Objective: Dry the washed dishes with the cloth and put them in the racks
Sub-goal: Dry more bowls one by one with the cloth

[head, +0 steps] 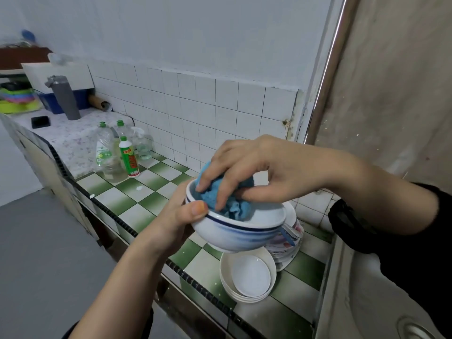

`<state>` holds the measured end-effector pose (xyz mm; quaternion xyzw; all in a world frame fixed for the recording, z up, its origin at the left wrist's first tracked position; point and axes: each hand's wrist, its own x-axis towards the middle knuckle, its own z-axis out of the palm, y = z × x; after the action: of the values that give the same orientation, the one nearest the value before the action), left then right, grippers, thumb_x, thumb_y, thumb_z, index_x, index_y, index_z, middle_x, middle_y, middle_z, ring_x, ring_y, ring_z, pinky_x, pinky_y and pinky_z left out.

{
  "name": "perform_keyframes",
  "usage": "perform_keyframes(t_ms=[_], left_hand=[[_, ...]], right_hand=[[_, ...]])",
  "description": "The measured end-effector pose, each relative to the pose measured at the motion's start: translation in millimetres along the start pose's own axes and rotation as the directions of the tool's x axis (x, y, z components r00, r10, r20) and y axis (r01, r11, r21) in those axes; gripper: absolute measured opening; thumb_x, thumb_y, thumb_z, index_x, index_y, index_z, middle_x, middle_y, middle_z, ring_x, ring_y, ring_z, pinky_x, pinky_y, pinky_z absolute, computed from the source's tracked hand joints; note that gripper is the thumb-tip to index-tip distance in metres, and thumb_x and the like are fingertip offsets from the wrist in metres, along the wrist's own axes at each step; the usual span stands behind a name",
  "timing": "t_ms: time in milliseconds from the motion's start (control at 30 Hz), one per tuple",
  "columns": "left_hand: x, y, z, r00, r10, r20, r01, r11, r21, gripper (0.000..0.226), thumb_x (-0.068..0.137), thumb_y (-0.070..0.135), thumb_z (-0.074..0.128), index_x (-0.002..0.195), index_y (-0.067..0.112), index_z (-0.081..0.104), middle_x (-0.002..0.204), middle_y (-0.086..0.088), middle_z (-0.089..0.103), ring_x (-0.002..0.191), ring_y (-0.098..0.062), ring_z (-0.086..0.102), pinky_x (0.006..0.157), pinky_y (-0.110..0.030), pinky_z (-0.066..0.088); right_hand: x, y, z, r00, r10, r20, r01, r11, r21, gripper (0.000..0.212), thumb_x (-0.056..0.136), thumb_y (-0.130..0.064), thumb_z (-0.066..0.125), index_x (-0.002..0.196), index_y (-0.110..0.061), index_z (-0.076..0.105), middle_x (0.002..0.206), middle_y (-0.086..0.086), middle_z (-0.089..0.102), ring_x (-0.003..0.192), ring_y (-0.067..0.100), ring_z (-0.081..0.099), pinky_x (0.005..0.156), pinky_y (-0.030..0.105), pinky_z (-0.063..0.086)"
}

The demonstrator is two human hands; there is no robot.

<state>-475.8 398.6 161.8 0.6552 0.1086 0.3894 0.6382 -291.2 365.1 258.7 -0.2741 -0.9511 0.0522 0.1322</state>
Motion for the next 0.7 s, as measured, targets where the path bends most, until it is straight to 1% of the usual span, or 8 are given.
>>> perform_keyframes(t_ms=[100, 200, 267, 367, 533, 600, 667, 700], left_hand=[[0, 1, -7, 0.997, 0.019, -0.075, -0.016, 0.999, 0.04, 0.07, 0.044, 0.066, 0.085, 0.1, 0.025, 0.076, 0.089, 0.001, 0.073, 0.081, -0.015, 0.068, 0.074, -0.027, 0.056], [-1, 5, -14, 0.997, 0.022, -0.073, -0.012, 0.99, 0.142, 0.088, 0.044, 0.067, 0.085, 0.111, 0.013, 0.07, 0.1, -0.007, 0.07, 0.09, -0.024, 0.064, 0.08, -0.034, 0.053], [-3, 8, -15, 0.996, 0.031, -0.079, -0.015, 0.98, 0.198, 0.099, 0.042, 0.07, 0.084, 0.117, 0.007, 0.066, 0.104, -0.009, 0.069, 0.093, -0.025, 0.064, 0.08, -0.034, 0.051], [-4, 12, -10, 0.996, 0.051, -0.077, -0.029, 0.964, 0.264, 0.109, 0.038, 0.071, 0.085, 0.121, 0.005, 0.059, 0.103, -0.006, 0.069, 0.093, -0.022, 0.065, 0.078, -0.029, 0.052], [-7, 19, -5, 0.995, 0.07, -0.077, -0.047, 0.961, 0.274, 0.109, 0.041, 0.065, 0.088, 0.124, 0.003, 0.054, 0.103, -0.005, 0.072, 0.093, -0.018, 0.069, 0.078, -0.025, 0.053], [-8, 21, 1, 0.993, 0.092, -0.071, -0.068, 0.954, 0.293, 0.087, 0.048, 0.062, 0.087, 0.114, 0.013, 0.061, 0.099, 0.005, 0.073, 0.091, -0.008, 0.068, 0.077, -0.019, 0.052], [-10, 23, 6, 0.99, 0.108, -0.095, -0.076, 0.953, 0.294, 0.069, 0.051, 0.063, 0.086, 0.104, 0.022, 0.068, 0.094, 0.011, 0.072, 0.086, -0.003, 0.067, 0.075, -0.016, 0.051], [-10, 25, 6, 0.985, 0.123, -0.12, -0.082, 0.95, 0.303, 0.072, 0.049, 0.065, 0.085, 0.105, 0.023, 0.067, 0.094, 0.011, 0.072, 0.086, -0.004, 0.066, 0.075, -0.017, 0.051]], right_hand=[[0, -5, 0, 0.992, 0.039, 0.121, -0.036, 0.999, -0.023, 0.033, 0.08, 0.002, 0.063, 0.102, -0.018, 0.076, 0.119, -0.005, 0.068, 0.106, 0.011, 0.053, 0.096, 0.023, 0.04], [-6, -10, -10, 0.964, 0.122, 0.238, -0.152, 0.982, 0.112, 0.029, 0.085, -0.001, 0.063, 0.103, -0.019, 0.076, 0.121, -0.006, 0.067, 0.109, -0.005, 0.052, 0.096, 0.01, 0.035], [-13, -10, -18, 0.951, 0.152, 0.271, -0.216, 0.95, 0.224, 0.025, 0.088, 0.001, 0.064, 0.104, -0.015, 0.075, 0.121, -0.002, 0.068, 0.115, 0.001, 0.057, 0.099, 0.016, 0.04], [-21, -11, -19, 0.948, 0.2, 0.249, -0.288, 0.874, 0.392, 0.024, 0.09, -0.002, 0.064, 0.109, -0.013, 0.072, 0.117, 0.007, 0.07, 0.113, 0.018, 0.064, 0.1, 0.036, 0.05], [-25, -11, -4, 0.925, 0.376, 0.048, -0.301, 0.651, 0.697, 0.026, 0.086, -0.003, 0.065, 0.106, -0.018, 0.071, 0.106, -0.006, 0.074, 0.103, 0.007, 0.067, 0.094, 0.026, 0.052], [-23, -11, 7, 0.907, 0.397, -0.139, -0.233, 0.75, 0.619, 0.027, 0.086, -0.002, 0.068, 0.107, -0.019, 0.072, 0.112, -0.003, 0.073, 0.111, 0.008, 0.065, 0.096, 0.025, 0.051], [-20, -15, 15, 0.915, 0.315, -0.254, -0.207, 0.903, 0.376, 0.025, 0.086, -0.007, 0.07, 0.108, -0.019, 0.073, 0.121, 0.001, 0.069, 0.116, 0.006, 0.06, 0.097, 0.022, 0.049], [-18, -17, 18, 0.938, 0.245, -0.246, -0.191, 0.956, 0.223, 0.024, 0.087, -0.012, 0.07, 0.109, -0.019, 0.074, 0.123, 0.002, 0.067, 0.117, 0.003, 0.058, 0.098, 0.018, 0.045]])
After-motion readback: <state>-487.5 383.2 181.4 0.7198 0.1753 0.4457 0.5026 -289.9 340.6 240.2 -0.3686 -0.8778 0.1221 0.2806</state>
